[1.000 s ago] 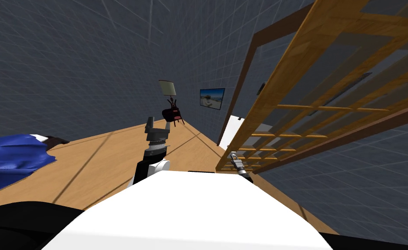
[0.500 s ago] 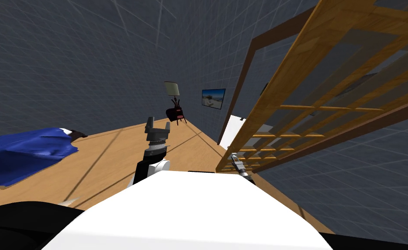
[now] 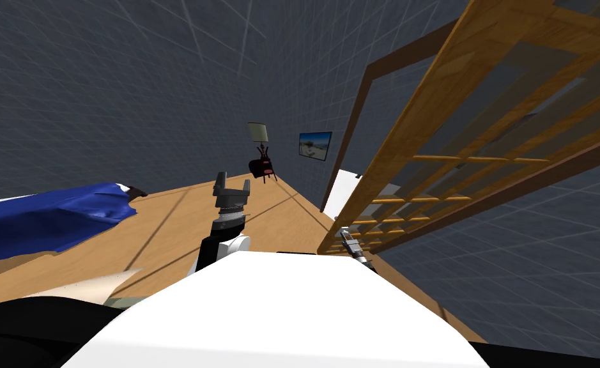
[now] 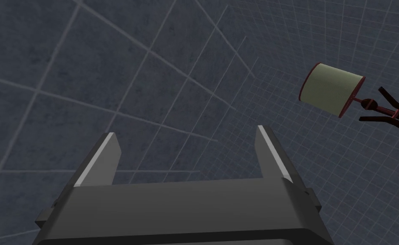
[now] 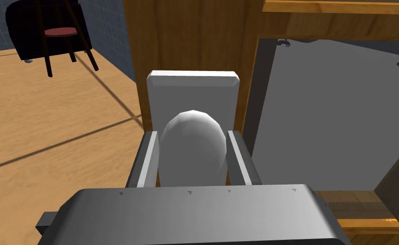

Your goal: Pull the door open

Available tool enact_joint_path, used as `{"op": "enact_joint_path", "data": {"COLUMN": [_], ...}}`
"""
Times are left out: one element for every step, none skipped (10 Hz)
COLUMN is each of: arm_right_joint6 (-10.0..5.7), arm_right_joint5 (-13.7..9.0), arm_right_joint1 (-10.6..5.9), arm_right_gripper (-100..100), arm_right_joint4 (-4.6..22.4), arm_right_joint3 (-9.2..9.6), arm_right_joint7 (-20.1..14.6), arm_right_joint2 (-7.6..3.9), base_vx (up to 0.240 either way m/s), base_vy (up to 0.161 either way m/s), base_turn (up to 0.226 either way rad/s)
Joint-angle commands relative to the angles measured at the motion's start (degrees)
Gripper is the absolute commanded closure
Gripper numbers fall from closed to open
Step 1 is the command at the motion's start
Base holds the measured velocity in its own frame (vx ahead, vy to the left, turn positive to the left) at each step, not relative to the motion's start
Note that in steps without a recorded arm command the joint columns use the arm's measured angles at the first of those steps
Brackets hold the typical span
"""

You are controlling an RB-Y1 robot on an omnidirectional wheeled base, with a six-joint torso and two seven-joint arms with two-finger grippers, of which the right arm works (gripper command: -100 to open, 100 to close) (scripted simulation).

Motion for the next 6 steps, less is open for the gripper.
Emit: {"op": "enact_joint_path", "data": {"arm_right_joint6": [-0.67, -1.06, -1.51, -1.99, -2.49, -3.0], "arm_right_joint5": [0.2, 0.3, 0.4, 0.5, 0.7, 0.8], "arm_right_joint1": [-0.07, -0.11, -0.15, -0.2, -0.25, -0.3], "arm_right_gripper": [100, 100, 100, 100, 100, 100], "arm_right_joint4": [0.6, 0.9, 1.2, 1.6, 2.1, 2.5], "arm_right_joint3": [0.03, 0.05, 0.07, 0.09, 0.12, 0.14], "arm_right_joint7": [-0.2, -0.4, -0.5, -0.7, -0.8, -1.0], "arm_right_joint2": [-0.16, -0.25, -0.35, -0.47, -0.58, -0.7], "base_vx": [-0.133, -0.194, -0.222, -0.233, -0.218, -0.22], "base_vy": [-0.055, -0.095, -0.059, -0.044, -0.06, -0.106], "base_turn": [0.131, 0.226, 0.161, 0.12, 0.138, 0.172]}}
